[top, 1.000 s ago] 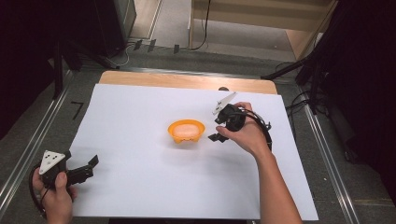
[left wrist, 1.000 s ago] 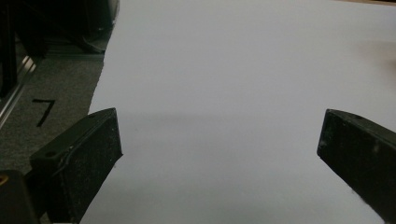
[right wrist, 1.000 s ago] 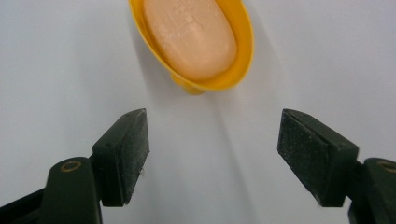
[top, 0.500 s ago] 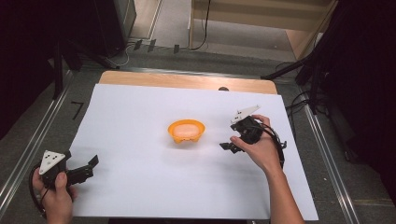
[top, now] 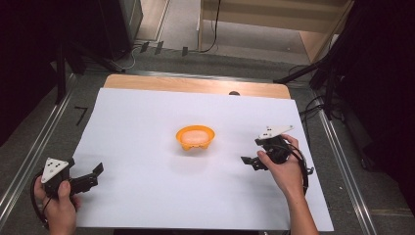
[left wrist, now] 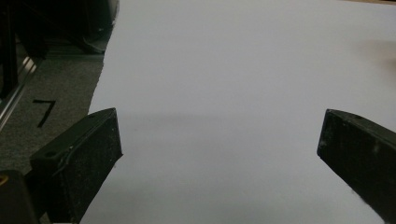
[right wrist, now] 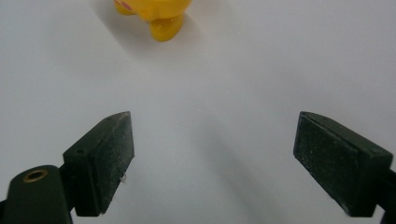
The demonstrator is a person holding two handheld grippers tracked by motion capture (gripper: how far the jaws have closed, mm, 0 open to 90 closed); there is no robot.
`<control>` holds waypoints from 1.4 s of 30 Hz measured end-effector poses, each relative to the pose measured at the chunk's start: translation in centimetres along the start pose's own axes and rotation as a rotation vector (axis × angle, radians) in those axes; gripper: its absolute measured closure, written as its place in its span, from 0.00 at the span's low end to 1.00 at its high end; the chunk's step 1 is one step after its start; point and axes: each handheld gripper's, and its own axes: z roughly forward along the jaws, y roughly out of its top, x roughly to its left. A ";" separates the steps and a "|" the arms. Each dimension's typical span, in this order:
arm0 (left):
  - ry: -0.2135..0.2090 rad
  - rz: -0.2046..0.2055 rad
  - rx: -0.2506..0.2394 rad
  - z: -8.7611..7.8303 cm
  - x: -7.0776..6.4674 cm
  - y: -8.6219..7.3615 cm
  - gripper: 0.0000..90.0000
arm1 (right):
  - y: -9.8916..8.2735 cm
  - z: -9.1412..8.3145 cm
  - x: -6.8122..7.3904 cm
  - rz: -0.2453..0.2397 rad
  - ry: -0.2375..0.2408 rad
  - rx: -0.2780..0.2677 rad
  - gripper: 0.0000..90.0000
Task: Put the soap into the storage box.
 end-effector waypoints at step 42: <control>0.006 0.000 -0.001 0.0 0.0 0.0 0.00 | -14.7 -6.7 -0.2 0.241 -0.263 -0.177 0.08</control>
